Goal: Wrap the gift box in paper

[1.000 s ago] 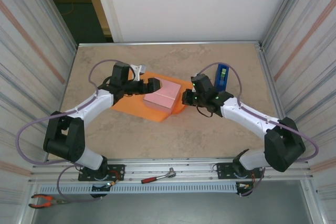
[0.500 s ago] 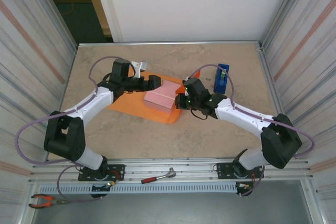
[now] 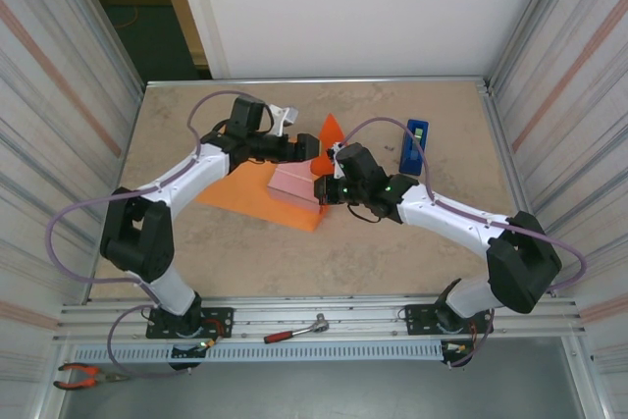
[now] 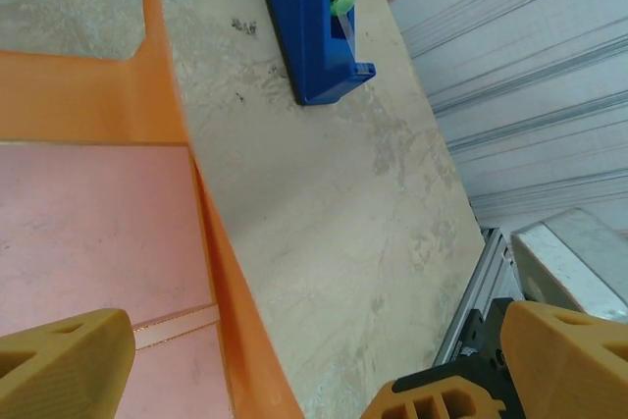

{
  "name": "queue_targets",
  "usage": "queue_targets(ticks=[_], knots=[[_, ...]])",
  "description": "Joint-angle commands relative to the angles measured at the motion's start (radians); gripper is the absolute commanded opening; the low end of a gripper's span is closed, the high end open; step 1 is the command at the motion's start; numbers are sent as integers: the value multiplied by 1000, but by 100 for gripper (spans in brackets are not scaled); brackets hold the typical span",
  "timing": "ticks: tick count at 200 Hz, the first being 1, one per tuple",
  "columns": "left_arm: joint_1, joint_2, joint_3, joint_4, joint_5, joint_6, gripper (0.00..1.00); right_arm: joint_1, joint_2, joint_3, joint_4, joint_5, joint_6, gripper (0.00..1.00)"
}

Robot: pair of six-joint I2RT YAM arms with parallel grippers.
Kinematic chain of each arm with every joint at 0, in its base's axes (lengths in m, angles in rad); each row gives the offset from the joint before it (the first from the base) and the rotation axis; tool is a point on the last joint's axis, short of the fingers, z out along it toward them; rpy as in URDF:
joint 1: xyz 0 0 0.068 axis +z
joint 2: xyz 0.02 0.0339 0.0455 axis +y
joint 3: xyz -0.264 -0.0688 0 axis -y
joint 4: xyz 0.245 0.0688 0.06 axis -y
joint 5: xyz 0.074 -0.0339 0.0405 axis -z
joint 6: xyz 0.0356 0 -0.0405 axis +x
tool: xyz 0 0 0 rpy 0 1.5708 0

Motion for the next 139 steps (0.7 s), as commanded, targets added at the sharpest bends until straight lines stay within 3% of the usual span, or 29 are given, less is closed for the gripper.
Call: queue_targets(ticks=[1,59,88,102,125,129,135,139], knots=[[-6,21,43,-68,-6,48,95,9,5,32,17,-15,-29,0],[-25,72,77,-105,-5,82,80,15,20,43,20,-18,-28,0],[-34,94,97,-120,-4,96,68,17,22,45,20,-17,-28,0],[-37,103,100,-121,2,98,55,17,26,47,20,-17,-26,0],[-40,111,102,-117,10,104,20,17,30,50,21,-16,-25,0],[-40,111,102,-116,9,103,11,17,30,53,17,-14,-24,6],[-38,109,99,-116,5,104,0,17,28,56,9,-10,-23,24],[-35,107,98,-116,0,106,0,15,26,56,1,-6,-23,34]])
